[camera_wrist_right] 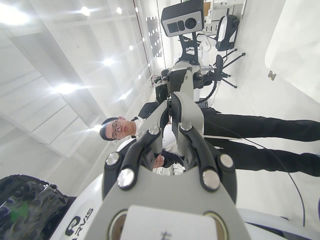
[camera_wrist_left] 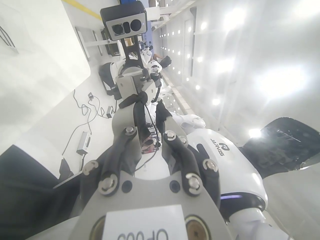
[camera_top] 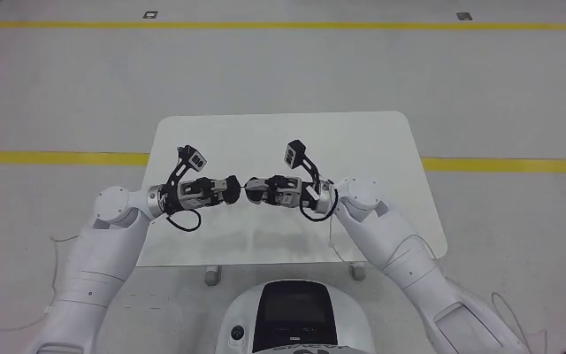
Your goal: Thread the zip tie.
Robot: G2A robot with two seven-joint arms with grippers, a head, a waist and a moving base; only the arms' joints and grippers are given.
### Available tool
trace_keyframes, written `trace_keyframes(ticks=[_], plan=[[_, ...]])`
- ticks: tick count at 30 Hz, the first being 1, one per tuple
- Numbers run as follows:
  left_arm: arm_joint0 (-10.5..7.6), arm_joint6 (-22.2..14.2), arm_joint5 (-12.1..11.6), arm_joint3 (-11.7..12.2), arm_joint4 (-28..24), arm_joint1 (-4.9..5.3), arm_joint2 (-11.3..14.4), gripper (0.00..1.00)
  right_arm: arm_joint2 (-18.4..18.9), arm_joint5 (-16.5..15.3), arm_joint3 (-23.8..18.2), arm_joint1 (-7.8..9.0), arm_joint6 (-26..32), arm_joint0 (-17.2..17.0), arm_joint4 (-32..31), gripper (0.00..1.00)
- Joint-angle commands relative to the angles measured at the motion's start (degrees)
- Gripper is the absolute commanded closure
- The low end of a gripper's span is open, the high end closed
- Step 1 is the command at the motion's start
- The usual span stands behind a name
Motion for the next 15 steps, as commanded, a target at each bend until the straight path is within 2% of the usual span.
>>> trace_keyframes(ticks=[1, 9, 13, 15], plan=[[0.03, 0.0, 0.0, 0.0, -0.1, 0.06, 0.0, 0.88, -0.1, 0.0, -0.1, -0.03, 0.0, 0.0, 0.1, 1.00], [0.12, 0.0, -0.2, -0.1, -0.2, 0.29, 0.3, 0.88, -0.2, -0.2, -0.6, -0.03, -0.1, -0.4, 0.1, 1.00], [0.11, 0.0, -0.3, -0.1, -0.1, 0.38, 0.5, 0.91, -0.2, -0.1, -0.9, -0.01, -0.4, -0.6, 0.1, 1.00], [0.12, 0.0, -0.3, -0.1, -0.2, 0.42, 0.6, 0.96, -0.2, 0.0, -1.0, -0.01, -0.4, -0.6, 0.0, 1.00]])
